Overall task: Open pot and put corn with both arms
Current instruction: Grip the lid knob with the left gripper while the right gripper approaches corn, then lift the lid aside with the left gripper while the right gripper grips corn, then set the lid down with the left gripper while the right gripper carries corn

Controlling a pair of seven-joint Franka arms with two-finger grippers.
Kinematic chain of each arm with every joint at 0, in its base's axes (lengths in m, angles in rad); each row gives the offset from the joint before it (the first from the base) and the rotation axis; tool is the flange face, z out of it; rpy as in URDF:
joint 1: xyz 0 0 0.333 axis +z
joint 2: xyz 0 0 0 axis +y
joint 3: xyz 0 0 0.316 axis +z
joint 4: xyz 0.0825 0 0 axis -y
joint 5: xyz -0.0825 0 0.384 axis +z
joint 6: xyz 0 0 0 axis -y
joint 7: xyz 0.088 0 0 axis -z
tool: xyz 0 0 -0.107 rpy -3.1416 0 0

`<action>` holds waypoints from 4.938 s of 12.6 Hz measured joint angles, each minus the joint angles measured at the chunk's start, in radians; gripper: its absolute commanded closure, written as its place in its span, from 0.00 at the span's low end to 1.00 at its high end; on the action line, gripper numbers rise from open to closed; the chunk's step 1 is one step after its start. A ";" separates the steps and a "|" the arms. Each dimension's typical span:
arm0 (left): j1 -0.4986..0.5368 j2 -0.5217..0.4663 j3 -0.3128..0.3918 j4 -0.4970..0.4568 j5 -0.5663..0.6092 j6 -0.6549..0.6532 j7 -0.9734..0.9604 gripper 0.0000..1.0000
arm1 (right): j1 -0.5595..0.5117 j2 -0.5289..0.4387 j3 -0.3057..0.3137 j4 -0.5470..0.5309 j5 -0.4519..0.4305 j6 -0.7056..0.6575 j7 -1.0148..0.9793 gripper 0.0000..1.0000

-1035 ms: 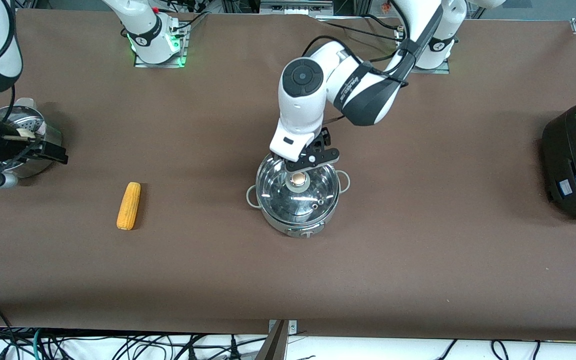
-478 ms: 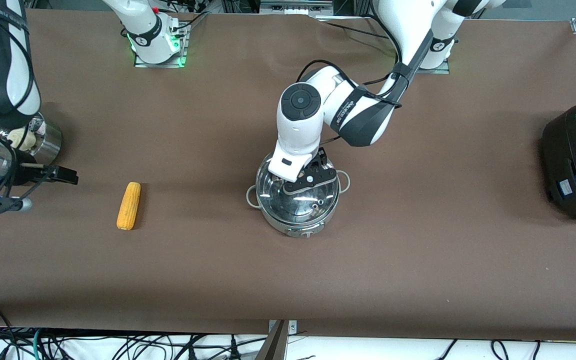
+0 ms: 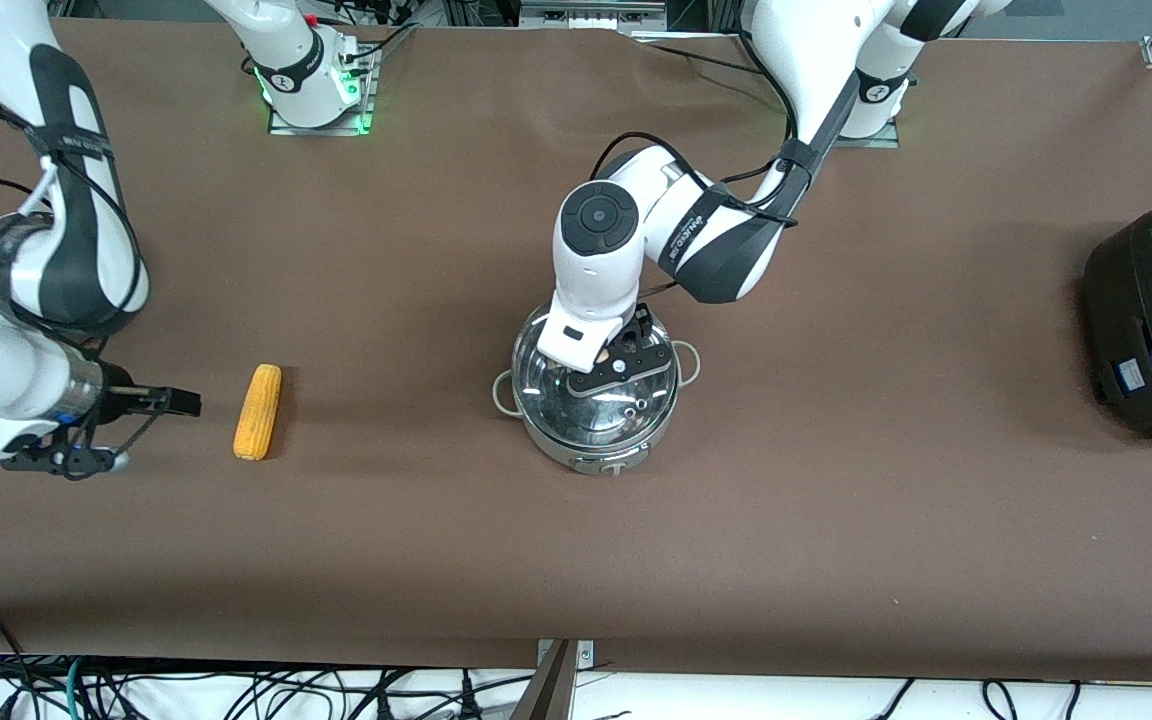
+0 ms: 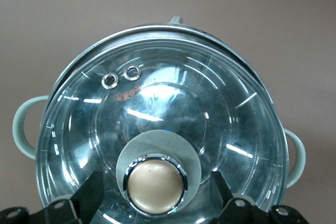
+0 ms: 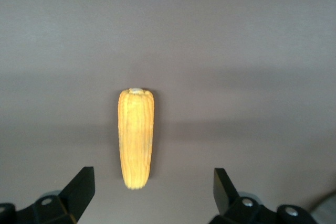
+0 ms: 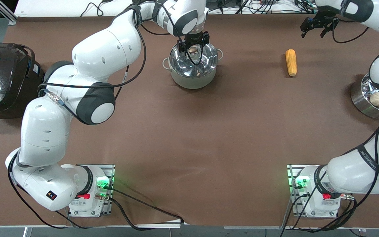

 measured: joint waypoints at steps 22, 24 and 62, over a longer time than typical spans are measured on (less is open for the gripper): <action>0.109 -0.181 0.011 0.046 0.007 -0.303 0.266 1.00 | 0.044 0.075 0.007 -0.289 0.070 0.408 0.032 0.09; 0.192 -0.214 0.014 0.012 0.009 -0.346 0.404 1.00 | 0.044 0.079 0.006 -0.290 0.070 0.408 0.031 0.67; 0.732 -0.642 -0.004 -0.655 0.009 -0.062 1.061 0.00 | 0.574 0.217 0.204 0.329 0.079 0.162 0.650 0.96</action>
